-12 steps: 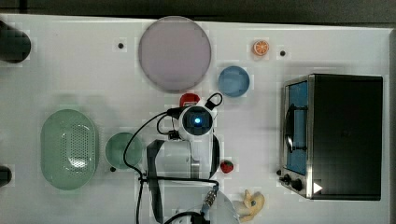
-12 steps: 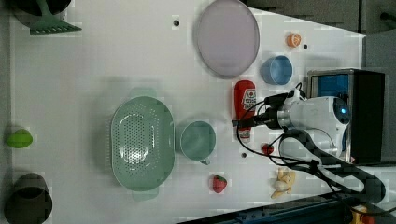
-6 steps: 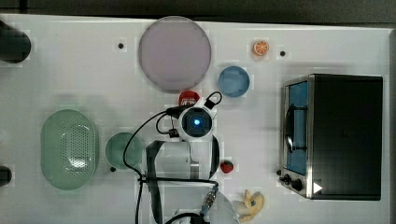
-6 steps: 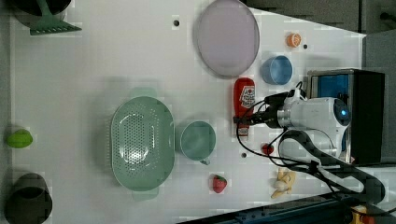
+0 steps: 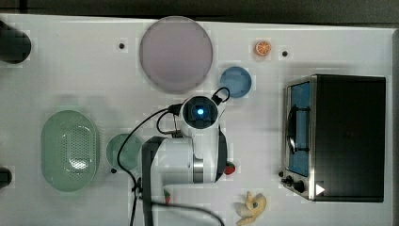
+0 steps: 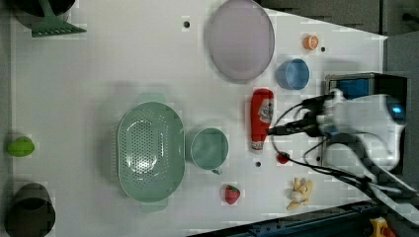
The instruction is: Pick Ketchup from the table and place it in strainer.
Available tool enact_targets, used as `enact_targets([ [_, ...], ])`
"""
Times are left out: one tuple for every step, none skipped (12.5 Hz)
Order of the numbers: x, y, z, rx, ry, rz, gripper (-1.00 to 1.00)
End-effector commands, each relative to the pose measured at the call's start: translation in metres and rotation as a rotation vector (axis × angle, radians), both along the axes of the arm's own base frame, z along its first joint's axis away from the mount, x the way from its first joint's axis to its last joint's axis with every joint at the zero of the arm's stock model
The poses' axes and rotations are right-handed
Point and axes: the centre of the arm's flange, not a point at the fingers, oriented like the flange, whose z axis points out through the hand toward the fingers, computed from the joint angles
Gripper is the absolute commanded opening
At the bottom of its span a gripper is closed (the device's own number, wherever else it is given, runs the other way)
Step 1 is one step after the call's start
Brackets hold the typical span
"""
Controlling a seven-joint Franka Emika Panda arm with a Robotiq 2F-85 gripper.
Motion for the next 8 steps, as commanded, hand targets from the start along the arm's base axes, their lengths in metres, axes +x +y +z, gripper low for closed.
enact_targets([
  [0.03, 0.005, 0.119, -0.022, -0.127, -0.034, 0.23],
  [0.028, 0.011, 0.145, -0.029, -0.125, -0.059, 0.23],
  [0.027, 0.019, 0.171, -0.039, -0.13, -0.108, 0.23],
  [0.022, 0.029, 0.192, -0.05, -0.119, -0.137, 0.23],
  [0.018, 0.044, 0.208, -0.059, -0.113, -0.153, 0.23],
  [0.014, 0.063, 0.219, -0.061, -0.119, -0.164, 0.23],
  [0.012, 0.085, 0.224, -0.054, -0.127, -0.177, 0.23],
  [0.008, 0.109, 0.226, -0.047, -0.129, -0.191, 0.23],
])
